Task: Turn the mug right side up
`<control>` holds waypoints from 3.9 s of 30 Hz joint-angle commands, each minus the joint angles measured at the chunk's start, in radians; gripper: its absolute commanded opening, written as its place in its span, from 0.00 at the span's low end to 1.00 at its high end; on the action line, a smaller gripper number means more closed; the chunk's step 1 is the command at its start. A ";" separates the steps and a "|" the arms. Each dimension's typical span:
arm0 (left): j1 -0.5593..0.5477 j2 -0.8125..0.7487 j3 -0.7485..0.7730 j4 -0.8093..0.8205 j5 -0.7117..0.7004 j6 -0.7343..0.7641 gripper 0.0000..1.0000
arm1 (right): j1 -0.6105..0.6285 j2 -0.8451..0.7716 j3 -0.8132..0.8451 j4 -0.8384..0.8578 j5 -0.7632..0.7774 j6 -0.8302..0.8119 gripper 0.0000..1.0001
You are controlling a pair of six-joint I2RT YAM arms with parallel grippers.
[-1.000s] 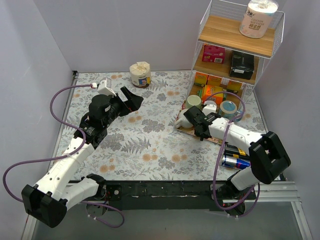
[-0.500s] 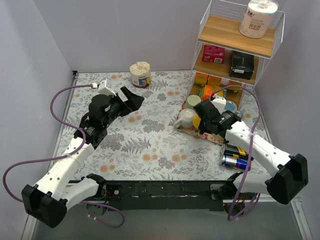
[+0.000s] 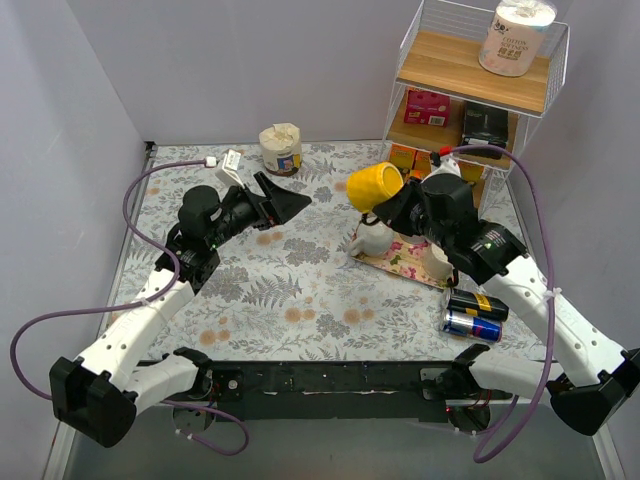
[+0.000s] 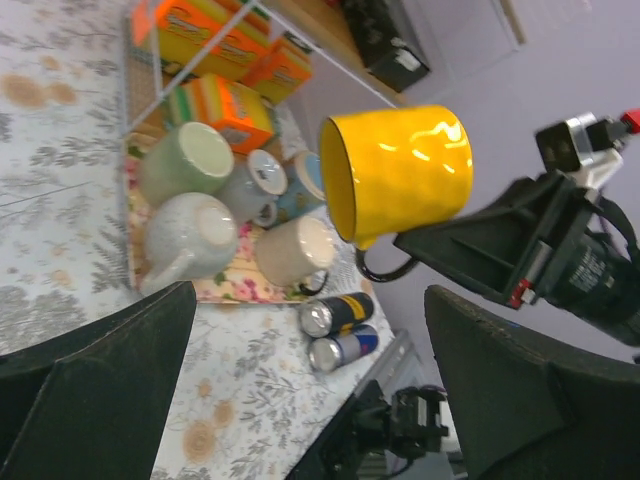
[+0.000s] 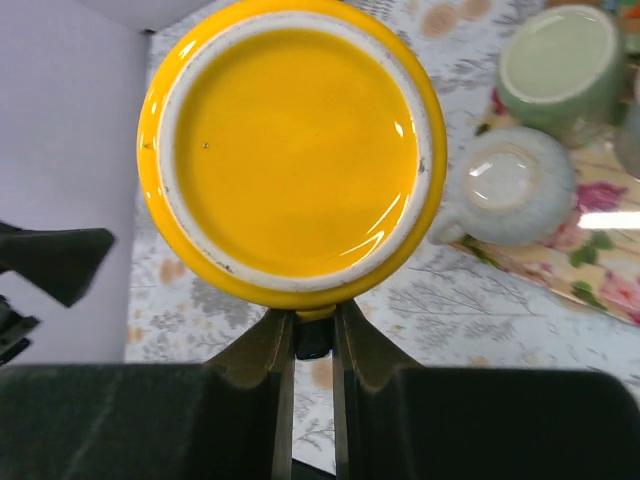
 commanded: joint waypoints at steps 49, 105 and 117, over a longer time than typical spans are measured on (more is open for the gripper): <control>-0.024 0.149 -0.032 0.809 0.376 -0.452 0.00 | 0.105 0.028 -0.082 0.865 -0.336 0.225 0.01; 0.261 0.559 0.319 -0.532 -0.635 0.456 0.00 | -0.014 -0.043 -0.097 0.188 -0.144 0.245 0.75; 0.302 0.571 0.267 -0.469 -0.598 0.462 0.03 | -0.031 -0.023 -0.094 0.176 -0.184 0.238 0.75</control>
